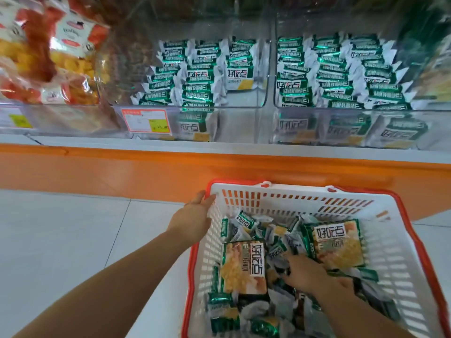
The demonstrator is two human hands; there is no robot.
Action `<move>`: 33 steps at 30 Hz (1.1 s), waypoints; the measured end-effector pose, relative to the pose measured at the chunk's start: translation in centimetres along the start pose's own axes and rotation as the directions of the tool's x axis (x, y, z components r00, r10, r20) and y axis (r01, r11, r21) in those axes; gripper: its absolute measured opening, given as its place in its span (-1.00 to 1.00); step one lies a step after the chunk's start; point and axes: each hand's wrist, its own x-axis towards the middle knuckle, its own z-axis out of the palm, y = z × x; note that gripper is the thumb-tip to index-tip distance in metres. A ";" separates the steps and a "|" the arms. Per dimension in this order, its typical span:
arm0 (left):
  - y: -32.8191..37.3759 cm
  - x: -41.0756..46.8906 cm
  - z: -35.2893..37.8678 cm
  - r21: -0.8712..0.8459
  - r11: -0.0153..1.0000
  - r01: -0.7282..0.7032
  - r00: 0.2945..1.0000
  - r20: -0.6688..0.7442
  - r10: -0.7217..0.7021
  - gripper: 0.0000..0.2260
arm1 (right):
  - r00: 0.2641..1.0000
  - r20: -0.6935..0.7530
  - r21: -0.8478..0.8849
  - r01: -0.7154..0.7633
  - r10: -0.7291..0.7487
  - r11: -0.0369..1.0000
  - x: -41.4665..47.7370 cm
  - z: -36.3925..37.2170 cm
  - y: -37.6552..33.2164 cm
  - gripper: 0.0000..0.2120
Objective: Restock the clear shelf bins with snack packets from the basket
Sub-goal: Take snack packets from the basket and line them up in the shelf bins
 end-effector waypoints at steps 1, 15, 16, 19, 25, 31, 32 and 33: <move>-0.1 0.1 0.1 -0.001 1.000 -0.003 1.000 -0.003 0.003 -0.43 | 1.000 0.008 -0.037 0.000 0.001 0.999 0.2 0.2 0.2 -0.48; 0.8 -1.3 -1.2 0.116 0.993 0.000 0.996 0.092 -0.011 -0.47 | 0.970 -0.202 0.007 0.136 -0.132 0.991 -3.7 -2.6 0.1 -0.89; 1.2 -1.6 -1.5 0.146 0.989 -0.006 0.995 0.103 -0.009 -0.48 | 0.959 -0.235 -0.023 0.158 -0.159 0.987 -4.4 -3.5 0.0 -0.89; 2.9 -2.7 -2.9 0.192 0.981 -0.037 0.995 0.103 0.017 -0.51 | 0.908 -0.358 -0.047 0.214 -0.216 0.976 -6.2 -6.0 -0.3 -0.88; 8.4 -5.2 -6.0 -0.117 0.958 -0.262 0.942 0.186 0.280 -0.50 | 0.798 -0.569 0.187 0.359 -0.197 0.915 -10.4 -12.2 -2.1 -0.90; 13.3 -8.0 -9.4 -0.426 0.812 -0.400 0.890 0.031 0.455 -0.50 | 0.634 -0.753 0.287 0.557 -0.175 0.780 -17.2 -17.5 -3.1 -0.90; 14.2 -8.6 -10.0 -0.459 0.775 -0.435 0.881 -0.036 0.473 -0.54 | 0.613 -0.771 0.279 0.571 -0.175 0.772 -18.4 -18.0 -3.0 -0.90; 14.9 -9.0 -10.5 -0.487 0.743 -0.459 0.873 -0.089 0.480 -0.58 | 0.591 -0.789 0.268 0.578 -0.169 0.770 -19.6 -18.5 -2.8 -0.90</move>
